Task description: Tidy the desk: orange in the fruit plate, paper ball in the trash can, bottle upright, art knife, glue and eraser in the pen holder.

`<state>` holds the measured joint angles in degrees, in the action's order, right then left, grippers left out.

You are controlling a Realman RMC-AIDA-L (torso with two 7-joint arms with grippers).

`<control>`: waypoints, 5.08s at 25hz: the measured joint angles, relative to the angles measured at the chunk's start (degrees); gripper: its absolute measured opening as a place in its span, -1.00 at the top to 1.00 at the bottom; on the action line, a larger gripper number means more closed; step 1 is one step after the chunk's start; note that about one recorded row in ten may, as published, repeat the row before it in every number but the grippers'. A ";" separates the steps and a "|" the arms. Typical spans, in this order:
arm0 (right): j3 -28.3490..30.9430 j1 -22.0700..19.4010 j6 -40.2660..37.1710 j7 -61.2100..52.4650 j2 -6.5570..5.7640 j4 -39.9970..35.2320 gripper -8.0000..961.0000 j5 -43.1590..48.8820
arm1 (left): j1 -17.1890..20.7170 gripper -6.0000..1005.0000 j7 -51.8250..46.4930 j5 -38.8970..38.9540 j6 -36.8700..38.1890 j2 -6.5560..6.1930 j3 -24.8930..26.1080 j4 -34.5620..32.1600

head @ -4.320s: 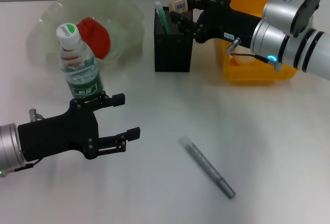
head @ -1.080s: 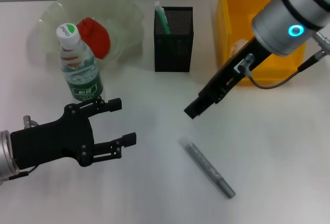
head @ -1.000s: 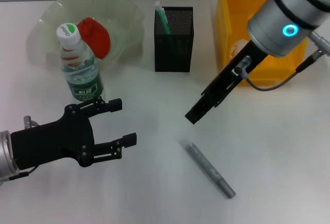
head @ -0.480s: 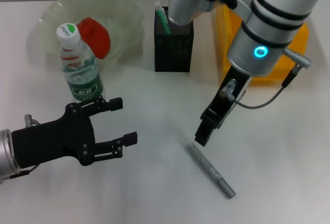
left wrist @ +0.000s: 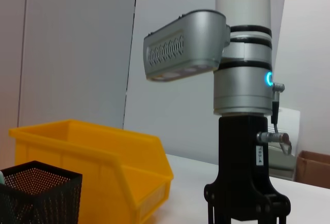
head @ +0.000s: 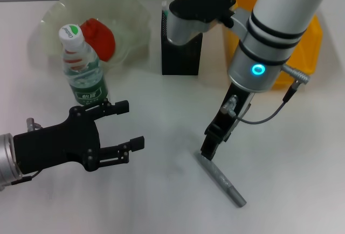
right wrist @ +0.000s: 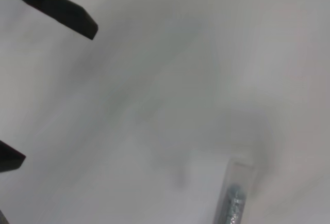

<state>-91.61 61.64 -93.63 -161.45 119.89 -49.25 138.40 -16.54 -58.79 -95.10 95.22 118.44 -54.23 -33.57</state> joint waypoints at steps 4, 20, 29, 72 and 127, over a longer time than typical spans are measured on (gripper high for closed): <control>-2.04 0.16 1.92 -0.10 0.00 1.75 -0.07 -1.24 | -0.01 -0.63 0.00 0.00 -0.34 0.03 0.00 0.00; -7.18 0.07 6.60 -0.05 0.00 5.85 -0.03 -5.32 | -0.16 -0.63 0.08 0.00 -0.69 0.05 0.00 0.00; -8.82 0.05 7.90 0.26 -0.01 6.62 -0.01 -6.36 | -0.16 -0.63 0.09 0.00 -0.76 0.03 0.00 0.05; -13.69 0.06 10.91 0.53 0.00 7.39 0.23 -8.85 | -0.55 -0.63 0.08 -0.09 -1.53 0.03 0.00 0.18; -16.59 -3.79 11.38 1.90 -0.02 -0.25 0.66 -8.31 | -1.03 -0.63 0.08 -0.06 -2.23 0.12 0.00 0.79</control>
<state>-108.20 57.85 -82.25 -159.55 119.87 -49.50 130.09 -17.57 -58.71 -95.16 92.99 118.56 -54.23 -32.78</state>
